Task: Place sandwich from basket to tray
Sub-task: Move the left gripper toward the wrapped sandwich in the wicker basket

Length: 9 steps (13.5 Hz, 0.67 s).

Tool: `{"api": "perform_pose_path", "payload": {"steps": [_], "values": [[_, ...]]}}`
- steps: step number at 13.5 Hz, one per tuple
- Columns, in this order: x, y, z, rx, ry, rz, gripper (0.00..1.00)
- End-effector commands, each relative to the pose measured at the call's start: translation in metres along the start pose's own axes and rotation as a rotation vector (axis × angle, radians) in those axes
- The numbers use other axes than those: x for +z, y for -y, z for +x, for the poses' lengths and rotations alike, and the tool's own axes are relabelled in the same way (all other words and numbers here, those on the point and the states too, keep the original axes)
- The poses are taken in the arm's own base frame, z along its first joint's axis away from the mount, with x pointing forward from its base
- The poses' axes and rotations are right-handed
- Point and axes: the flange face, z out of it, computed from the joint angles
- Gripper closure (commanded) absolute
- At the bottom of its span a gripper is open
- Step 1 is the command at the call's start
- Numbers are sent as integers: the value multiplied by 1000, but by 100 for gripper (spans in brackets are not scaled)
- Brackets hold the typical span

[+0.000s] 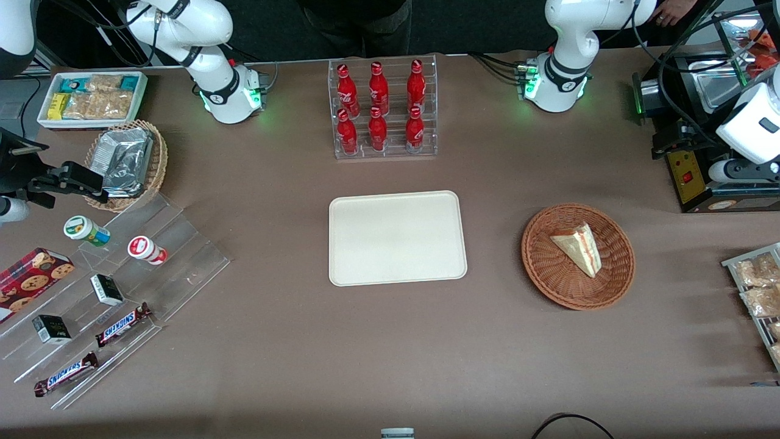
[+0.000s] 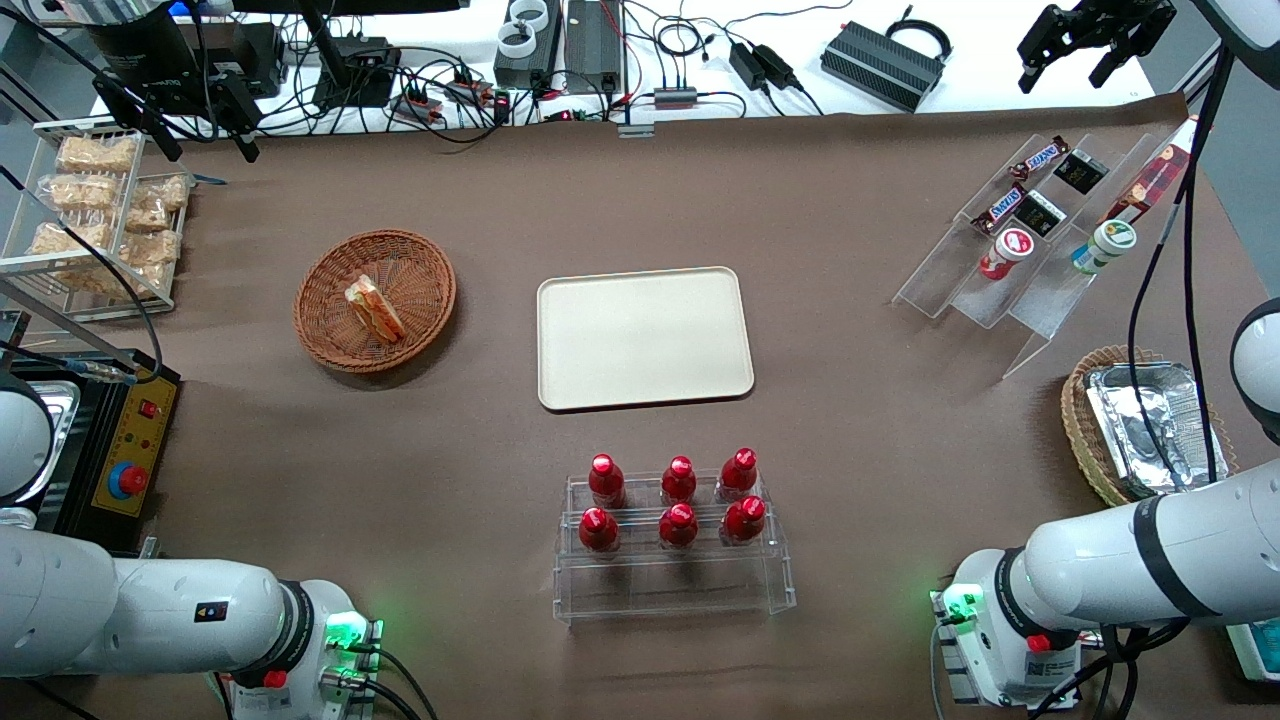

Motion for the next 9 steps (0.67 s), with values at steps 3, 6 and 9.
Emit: {"api": "perform_pose_path", "payload": {"steps": [3,6,9], "values": [[6,-8,8,-26,5,8,0],[49,-7,39,-51,54,30,0],[103,-8,72,-126,89,87,0]]}}
